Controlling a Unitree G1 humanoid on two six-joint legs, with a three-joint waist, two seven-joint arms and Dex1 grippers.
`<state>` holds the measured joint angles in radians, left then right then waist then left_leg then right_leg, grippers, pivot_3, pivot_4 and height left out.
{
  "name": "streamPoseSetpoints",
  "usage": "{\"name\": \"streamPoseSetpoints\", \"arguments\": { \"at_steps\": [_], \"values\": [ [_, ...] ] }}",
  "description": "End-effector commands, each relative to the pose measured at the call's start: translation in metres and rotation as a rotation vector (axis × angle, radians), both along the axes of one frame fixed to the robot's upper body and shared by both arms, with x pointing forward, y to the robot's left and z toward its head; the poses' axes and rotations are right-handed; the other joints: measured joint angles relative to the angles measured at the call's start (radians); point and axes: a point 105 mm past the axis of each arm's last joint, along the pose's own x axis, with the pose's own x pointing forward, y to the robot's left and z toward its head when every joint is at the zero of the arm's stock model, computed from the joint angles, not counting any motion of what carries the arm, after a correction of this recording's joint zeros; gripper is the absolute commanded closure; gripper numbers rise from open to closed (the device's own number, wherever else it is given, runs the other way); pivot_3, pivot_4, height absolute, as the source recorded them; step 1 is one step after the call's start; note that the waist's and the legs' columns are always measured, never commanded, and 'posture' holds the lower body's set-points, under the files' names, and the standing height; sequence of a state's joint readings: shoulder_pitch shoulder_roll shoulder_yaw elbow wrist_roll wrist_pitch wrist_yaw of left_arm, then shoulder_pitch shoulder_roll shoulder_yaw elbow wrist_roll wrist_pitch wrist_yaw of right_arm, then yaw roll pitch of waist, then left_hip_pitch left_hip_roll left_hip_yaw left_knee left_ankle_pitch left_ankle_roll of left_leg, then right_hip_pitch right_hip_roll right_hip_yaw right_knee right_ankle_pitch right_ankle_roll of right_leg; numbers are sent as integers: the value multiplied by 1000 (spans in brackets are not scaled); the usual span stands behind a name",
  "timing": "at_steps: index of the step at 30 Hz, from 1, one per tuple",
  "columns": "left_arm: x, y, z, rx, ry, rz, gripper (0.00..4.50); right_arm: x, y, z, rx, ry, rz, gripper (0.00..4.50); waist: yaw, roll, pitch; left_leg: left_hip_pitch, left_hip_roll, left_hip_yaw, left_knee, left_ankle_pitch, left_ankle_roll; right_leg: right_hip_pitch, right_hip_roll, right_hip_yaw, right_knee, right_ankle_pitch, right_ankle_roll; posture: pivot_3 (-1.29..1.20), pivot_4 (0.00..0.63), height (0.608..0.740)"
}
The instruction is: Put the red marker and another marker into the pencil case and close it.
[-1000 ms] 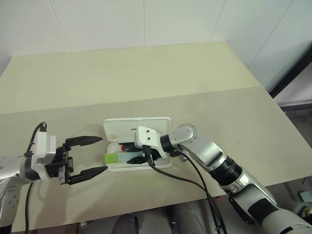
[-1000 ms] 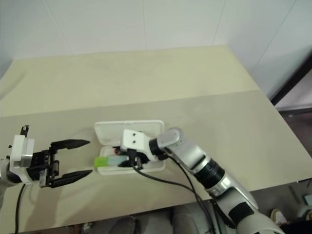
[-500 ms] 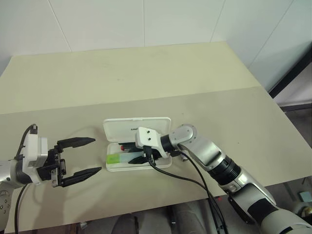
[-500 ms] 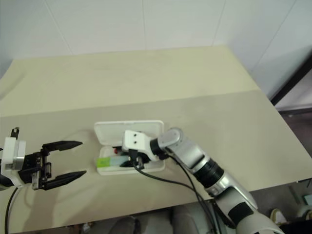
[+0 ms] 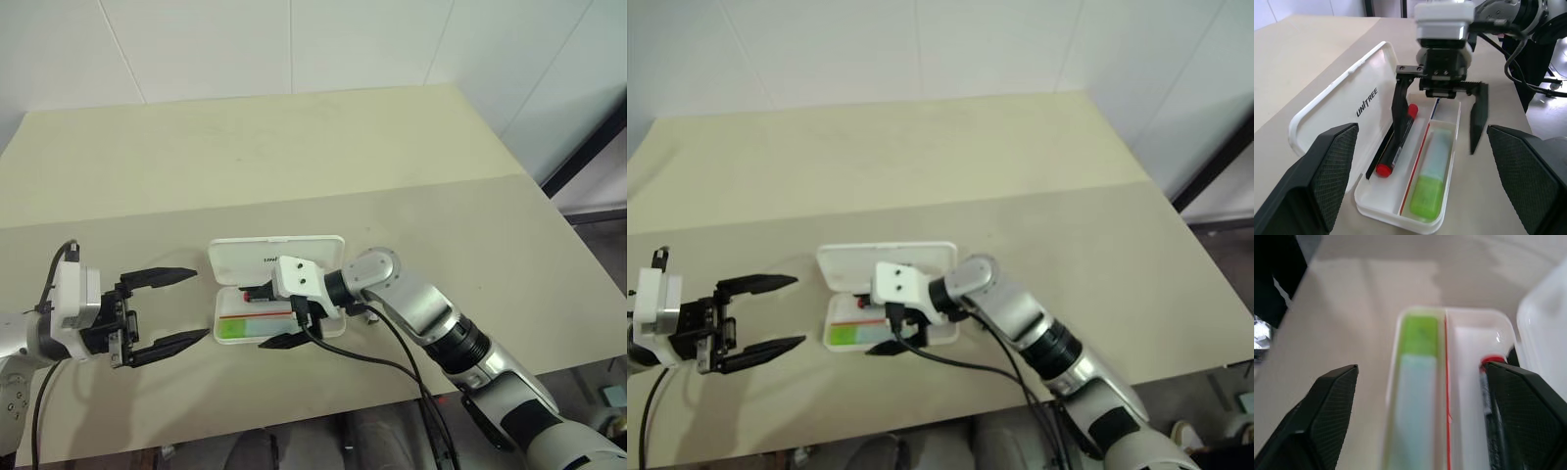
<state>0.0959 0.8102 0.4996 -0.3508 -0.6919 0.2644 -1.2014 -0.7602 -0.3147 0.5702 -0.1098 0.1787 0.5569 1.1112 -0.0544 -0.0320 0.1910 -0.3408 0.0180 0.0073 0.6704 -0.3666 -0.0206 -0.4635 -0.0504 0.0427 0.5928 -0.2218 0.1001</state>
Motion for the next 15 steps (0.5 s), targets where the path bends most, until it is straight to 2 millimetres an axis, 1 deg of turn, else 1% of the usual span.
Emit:
{"name": "streamPoseSetpoints", "arguments": {
  "at_steps": [1,5,8,11,15],
  "values": [
    [0,-8,6,-5,-36,-31,0,-16,-7,19,61,16,30,19,1,0,0,0,0,0,0,0,0,0,0,0,0,0,0,0,150,740],
    [3,-15,6,-20,-37,-53,0,-26,-17,22,64,46,16,19,3,0,0,0,-2,-1,0,0,0,0,-4,-5,0,0,0,0,150,740],
    [6,-26,5,-40,-37,-94,0,-30,-29,26,68,73,-37,19,5,0,0,0,-3,-1,2,0,0,1,-7,-8,1,0,0,0,150,740],
    [10,-36,5,-62,-42,-130,0,-28,-37,31,86,89,-102,19,8,0,0,-1,-3,-1,5,0,0,1,-8,-10,1,0,0,0,150,740],
    [14,-57,3,-112,-38,-200,0,-18,-58,47,149,86,-285,19,18,0,0,-1,-4,-1,10,-1,1,2,-9,-10,1,0,1,0,150,740]
  ]
}}
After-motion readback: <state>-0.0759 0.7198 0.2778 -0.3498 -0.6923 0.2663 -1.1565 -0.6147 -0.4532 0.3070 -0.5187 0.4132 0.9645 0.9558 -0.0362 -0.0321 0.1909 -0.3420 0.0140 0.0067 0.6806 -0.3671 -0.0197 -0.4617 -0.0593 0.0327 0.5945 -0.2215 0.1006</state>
